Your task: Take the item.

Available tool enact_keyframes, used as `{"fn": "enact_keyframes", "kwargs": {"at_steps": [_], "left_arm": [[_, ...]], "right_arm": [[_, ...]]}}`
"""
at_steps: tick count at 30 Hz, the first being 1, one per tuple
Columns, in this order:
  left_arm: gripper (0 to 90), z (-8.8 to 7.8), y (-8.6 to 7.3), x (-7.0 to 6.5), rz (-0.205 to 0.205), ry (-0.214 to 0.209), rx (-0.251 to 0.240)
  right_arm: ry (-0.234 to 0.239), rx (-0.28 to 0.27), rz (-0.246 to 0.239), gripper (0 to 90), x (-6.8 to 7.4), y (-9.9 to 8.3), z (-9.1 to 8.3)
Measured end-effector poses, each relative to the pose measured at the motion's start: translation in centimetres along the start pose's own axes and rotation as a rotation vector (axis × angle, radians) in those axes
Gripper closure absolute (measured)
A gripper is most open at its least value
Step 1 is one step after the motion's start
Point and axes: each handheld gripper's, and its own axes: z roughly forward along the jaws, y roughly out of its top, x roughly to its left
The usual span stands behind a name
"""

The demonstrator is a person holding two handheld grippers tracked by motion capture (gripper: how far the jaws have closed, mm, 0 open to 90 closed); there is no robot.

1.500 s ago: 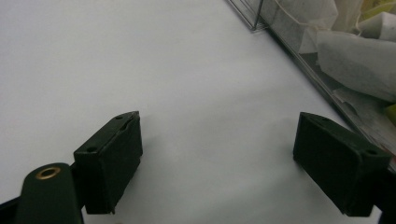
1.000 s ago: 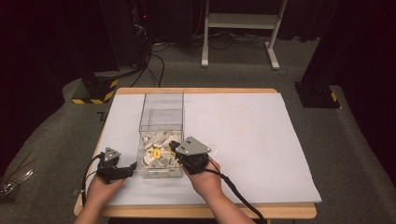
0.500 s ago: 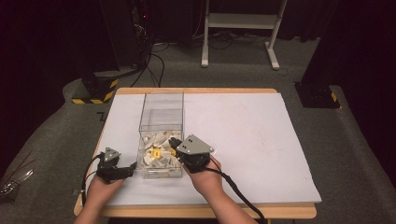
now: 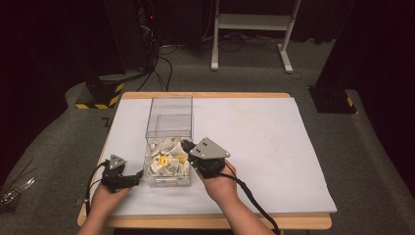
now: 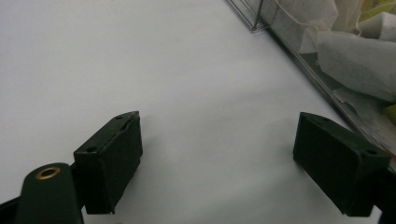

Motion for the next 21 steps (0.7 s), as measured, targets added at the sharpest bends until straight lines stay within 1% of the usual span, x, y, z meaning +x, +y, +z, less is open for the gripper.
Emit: {"fn": "enact_keyframes", "kwargs": {"at_steps": [7,10,13,21], "left_arm": [[15.8,0.0,0.0,0.0,0.0,0.0,0.0],[15.8,0.0,0.0,0.0,0.0,0.0,0.0],[15.8,0.0,0.0,0.0,0.0,0.0,0.0],[15.8,0.0,0.0,0.0,0.0,0.0,0.0]], "right_arm": [[-0.031,-0.009,-0.006,86.0,-1.0,0.4,-0.9],[-0.038,-0.011,-0.003,86.0,-1.2,0.4,-1.1],[-0.047,-0.01,0.008,86.0,-1.8,0.2,-1.6],[-0.062,-0.003,0.01,86.0,-2.2,-0.2,-2.5]]}}
